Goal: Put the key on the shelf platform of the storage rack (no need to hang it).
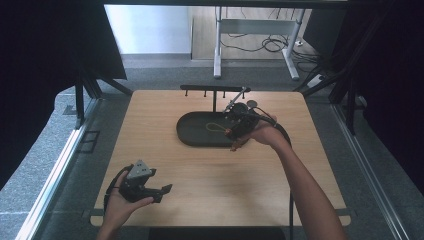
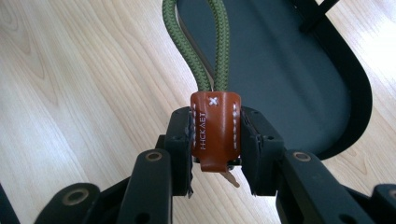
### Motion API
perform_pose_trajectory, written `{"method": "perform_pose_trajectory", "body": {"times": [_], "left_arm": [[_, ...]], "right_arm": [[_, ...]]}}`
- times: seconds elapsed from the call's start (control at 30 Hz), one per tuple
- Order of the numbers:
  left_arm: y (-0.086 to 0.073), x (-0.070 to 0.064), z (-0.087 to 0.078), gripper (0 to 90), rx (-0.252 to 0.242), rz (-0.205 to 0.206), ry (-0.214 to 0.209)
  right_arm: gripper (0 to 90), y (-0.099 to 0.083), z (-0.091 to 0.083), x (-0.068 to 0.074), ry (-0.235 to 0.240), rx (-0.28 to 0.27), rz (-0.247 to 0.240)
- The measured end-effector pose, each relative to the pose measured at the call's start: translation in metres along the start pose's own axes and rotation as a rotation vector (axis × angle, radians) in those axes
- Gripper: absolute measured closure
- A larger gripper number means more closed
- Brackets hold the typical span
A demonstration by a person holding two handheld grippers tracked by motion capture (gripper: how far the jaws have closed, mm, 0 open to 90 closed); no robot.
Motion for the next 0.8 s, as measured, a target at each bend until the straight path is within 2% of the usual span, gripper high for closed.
{"method": "perform_pose_trajectory", "body": {"times": [0.43,0.8], "left_arm": [[0.001,0.0,-0.001,19.7,-0.004,0.003,-0.003],[0.001,-0.001,-0.001,19.7,-0.005,0.001,-0.009]], "right_arm": [[67.0,0.008,0.005,-0.011,-0.012,0.006,0.005],[67.0,0.013,0.006,-0.021,-0.021,0.022,0.031]]}}
Point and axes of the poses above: each handheld gripper's, and its own axes: z roughly forward along the jaws, y roughly out of its top, x roughly to its left, the point moved 1 cm from there along z, roughly forward along the jaws, and after that the axes turned 13 degrees about y, right-handed, at the moved point
